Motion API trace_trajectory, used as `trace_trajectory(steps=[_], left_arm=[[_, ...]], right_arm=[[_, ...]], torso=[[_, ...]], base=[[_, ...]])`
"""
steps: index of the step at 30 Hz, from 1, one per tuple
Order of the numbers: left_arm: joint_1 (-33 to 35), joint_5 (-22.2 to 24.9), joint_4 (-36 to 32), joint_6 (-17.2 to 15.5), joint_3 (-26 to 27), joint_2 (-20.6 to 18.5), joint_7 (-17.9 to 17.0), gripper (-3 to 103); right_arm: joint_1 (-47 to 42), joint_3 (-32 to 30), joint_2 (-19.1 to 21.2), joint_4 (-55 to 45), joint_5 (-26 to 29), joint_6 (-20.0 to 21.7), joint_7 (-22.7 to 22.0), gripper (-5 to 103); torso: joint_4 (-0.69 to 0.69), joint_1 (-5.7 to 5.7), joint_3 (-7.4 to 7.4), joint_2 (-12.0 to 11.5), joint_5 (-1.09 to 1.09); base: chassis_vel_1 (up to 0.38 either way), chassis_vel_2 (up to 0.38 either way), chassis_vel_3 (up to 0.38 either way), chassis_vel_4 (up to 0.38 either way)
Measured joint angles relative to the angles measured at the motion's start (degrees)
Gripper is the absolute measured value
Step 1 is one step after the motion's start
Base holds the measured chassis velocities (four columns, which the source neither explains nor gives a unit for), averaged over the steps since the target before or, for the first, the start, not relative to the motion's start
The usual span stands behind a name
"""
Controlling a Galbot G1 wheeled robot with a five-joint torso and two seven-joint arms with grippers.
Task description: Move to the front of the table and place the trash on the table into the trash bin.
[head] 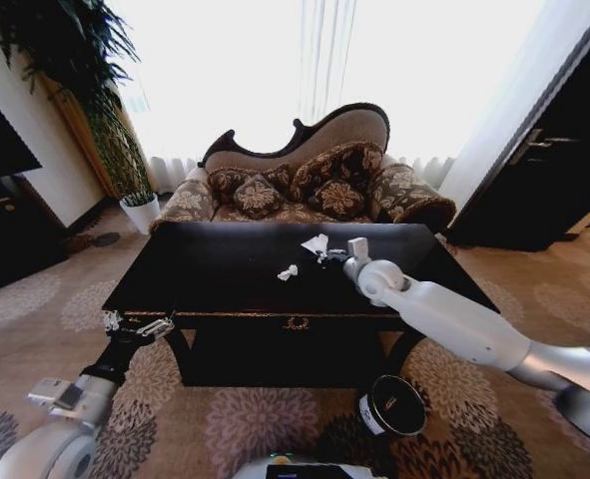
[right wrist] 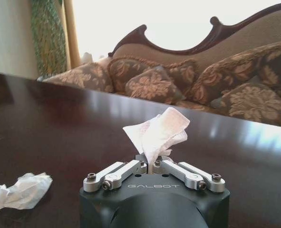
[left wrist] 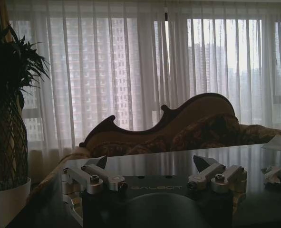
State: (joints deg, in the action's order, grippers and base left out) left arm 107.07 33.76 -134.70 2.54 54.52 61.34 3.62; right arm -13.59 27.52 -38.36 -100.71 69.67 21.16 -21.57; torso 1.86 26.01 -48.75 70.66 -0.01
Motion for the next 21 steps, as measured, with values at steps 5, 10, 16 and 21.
trace_trajectory(steps=[5,10,16,21], left_arm=[[0.0,0.0,0.0,0.0,0.0,0.0,0.0,100],[0.0,0.0,-0.01,0.0,0.0,0.0,0.0,100],[0.0,0.0,0.0,0.0,0.0,0.01,0.0,100],[0.0,0.0,0.0,0.0,0.0,0.0,0.0,100]], right_arm=[[-9.98,-10.03,4.61,-4.16,-0.81,-0.29,1.46,1],[-23.76,-25.88,8.73,-8.08,-3.34,-1.34,4.44,1],[-44.82,-45.97,9.76,-13.17,-5.22,-3.41,6.41,1],[-57.79,-57.79,4.87,-17.77,-8.18,-4.14,8.19,1]], torso=[[0.0,0.0,0.0,0.0,0.02],[0.0,0.0,0.01,0.01,-0.01],[0.02,-0.01,0.01,0.02,-0.04],[0.01,-0.01,0.01,0.01,-0.05]], base=[[0.0,0.0,0.0,0.0],[0.0,0.0,0.0,0.0],[0.0,0.0,0.0,0.0],[0.0,0.0,0.0,0.0]])
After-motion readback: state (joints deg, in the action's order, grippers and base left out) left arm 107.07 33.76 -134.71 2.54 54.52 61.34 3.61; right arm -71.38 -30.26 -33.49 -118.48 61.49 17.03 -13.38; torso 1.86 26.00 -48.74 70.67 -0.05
